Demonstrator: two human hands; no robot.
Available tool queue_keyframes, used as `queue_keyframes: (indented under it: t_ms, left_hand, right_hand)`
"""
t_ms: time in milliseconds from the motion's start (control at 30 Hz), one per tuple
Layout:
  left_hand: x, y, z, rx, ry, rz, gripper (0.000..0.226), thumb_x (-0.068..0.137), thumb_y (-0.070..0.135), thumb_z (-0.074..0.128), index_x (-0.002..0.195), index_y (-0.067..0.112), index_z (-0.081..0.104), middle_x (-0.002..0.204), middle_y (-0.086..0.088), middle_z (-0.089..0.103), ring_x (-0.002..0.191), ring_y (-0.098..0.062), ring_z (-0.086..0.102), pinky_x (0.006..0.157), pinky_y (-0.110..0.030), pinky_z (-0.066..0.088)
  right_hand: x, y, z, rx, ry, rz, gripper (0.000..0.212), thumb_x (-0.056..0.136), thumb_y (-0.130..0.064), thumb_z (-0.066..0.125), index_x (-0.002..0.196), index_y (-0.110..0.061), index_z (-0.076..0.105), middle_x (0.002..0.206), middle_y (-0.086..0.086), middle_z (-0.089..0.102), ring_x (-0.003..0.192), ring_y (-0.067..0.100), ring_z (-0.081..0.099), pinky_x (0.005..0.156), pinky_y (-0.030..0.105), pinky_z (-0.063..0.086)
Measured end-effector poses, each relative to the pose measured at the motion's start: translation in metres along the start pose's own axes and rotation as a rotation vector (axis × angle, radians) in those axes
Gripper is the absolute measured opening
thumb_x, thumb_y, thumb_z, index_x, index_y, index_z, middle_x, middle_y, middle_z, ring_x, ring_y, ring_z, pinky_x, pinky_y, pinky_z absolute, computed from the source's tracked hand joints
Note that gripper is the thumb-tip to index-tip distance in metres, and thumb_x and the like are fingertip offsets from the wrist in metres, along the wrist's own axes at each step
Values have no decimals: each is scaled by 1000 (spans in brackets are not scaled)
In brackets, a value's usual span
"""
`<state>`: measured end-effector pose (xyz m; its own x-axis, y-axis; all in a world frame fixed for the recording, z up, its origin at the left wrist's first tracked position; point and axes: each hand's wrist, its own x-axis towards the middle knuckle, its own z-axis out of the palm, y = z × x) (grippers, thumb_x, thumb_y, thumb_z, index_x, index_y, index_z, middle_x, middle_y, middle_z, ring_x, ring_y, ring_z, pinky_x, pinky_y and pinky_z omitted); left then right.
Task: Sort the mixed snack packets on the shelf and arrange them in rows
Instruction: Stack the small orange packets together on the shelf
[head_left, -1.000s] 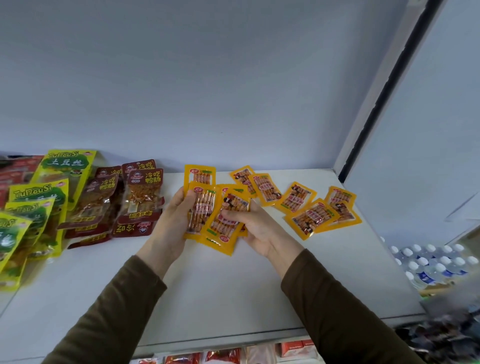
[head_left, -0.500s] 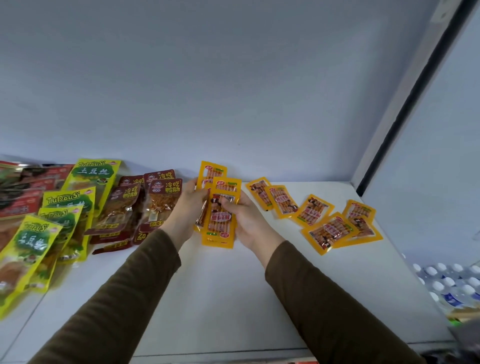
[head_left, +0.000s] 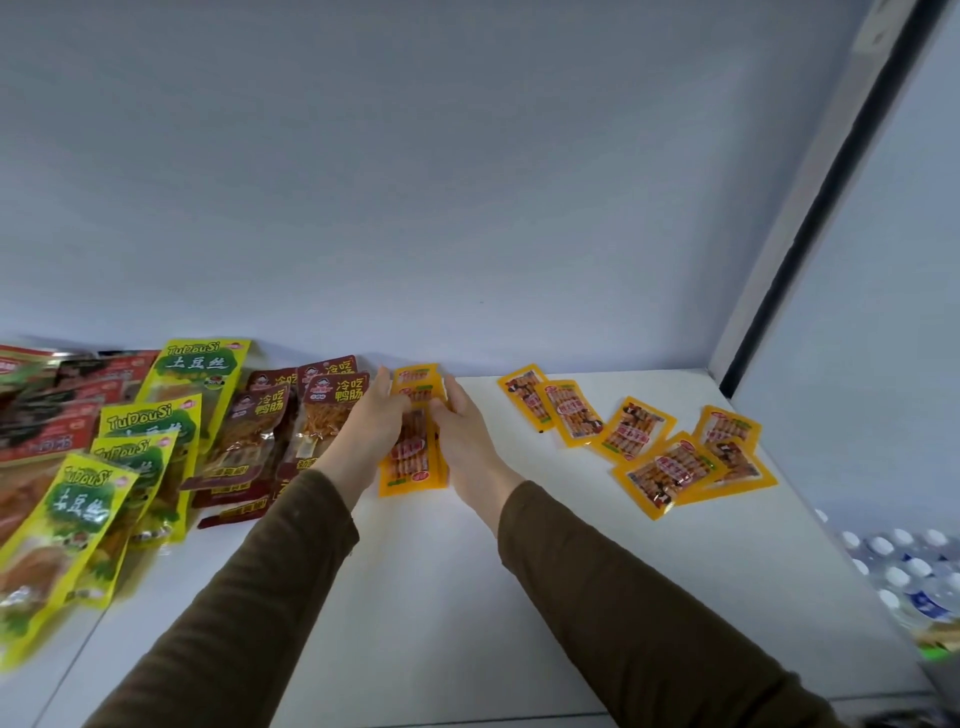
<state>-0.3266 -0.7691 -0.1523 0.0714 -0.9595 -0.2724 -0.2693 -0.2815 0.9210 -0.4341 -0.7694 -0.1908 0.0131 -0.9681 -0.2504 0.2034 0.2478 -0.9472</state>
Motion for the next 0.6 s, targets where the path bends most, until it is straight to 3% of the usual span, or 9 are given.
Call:
queue_keyframes:
  t_ms: [100, 200, 267, 333, 433, 533, 600]
  left_hand:
    - [-2, -3, 1, 41, -8, 3, 59, 106, 16, 43, 160, 26, 22, 131, -11, 61, 114, -32, 64, 102, -57, 52]
    - [-3, -6, 7, 72, 21, 15, 59, 105, 11, 42, 160, 27, 27, 129, -8, 60, 116, -33, 61, 104, -56, 50]
    - [-3, -7, 12, 104, 40, 27, 51, 105, 11, 42, 152, 28, 37, 127, -9, 63, 113, -32, 63, 104, -55, 50]
    - [-3, -7, 14, 149, 57, 55, 49, 106, 12, 42, 152, 29, 36, 128, -8, 63, 113, -31, 63, 102, -51, 52]
    - [-4, -5, 15, 214, 93, 167, 53, 105, 10, 43, 154, 28, 36, 132, -3, 59, 120, -28, 60, 96, -40, 49]
    - [-4, -1, 20, 215, 150, 283, 56, 103, 14, 49, 156, 27, 37, 153, -3, 44, 136, -25, 48, 99, -33, 41]
    - [-2, 3, 28, 207, 143, 347, 54, 102, 21, 55, 153, 27, 41, 154, -4, 44, 135, -27, 49, 104, -38, 46]
  right_hand:
    - [-4, 6, -2, 65, 68, 10, 50, 110, -21, 35, 158, -33, 28, 145, -4, 53, 125, 20, 56, 98, 36, 52]
    - [-10, 9, 5, 74, 41, 11, 48, 110, -23, 35, 157, -35, 34, 140, -4, 57, 118, 17, 59, 86, 28, 52]
    - [-12, 9, 10, 25, 25, 5, 48, 110, -25, 35, 157, -38, 32, 144, -4, 55, 119, 17, 57, 95, 33, 52]
    - [-14, 7, 7, -7, 22, -9, 51, 110, -25, 35, 158, -38, 27, 149, -4, 50, 122, 16, 54, 102, 34, 49]
    - [-18, 3, -10, -85, 44, -93, 50, 109, -23, 38, 157, -33, 31, 156, -5, 43, 135, 15, 47, 96, 22, 42]
    - [-27, -5, -37, -190, 79, -247, 47, 104, -23, 49, 150, -31, 43, 151, -11, 44, 141, 9, 40, 104, 26, 36]
    - [-32, -15, -59, -298, 138, -365, 41, 101, -22, 55, 142, -29, 51, 143, -12, 51, 134, 8, 45, 107, 29, 39]
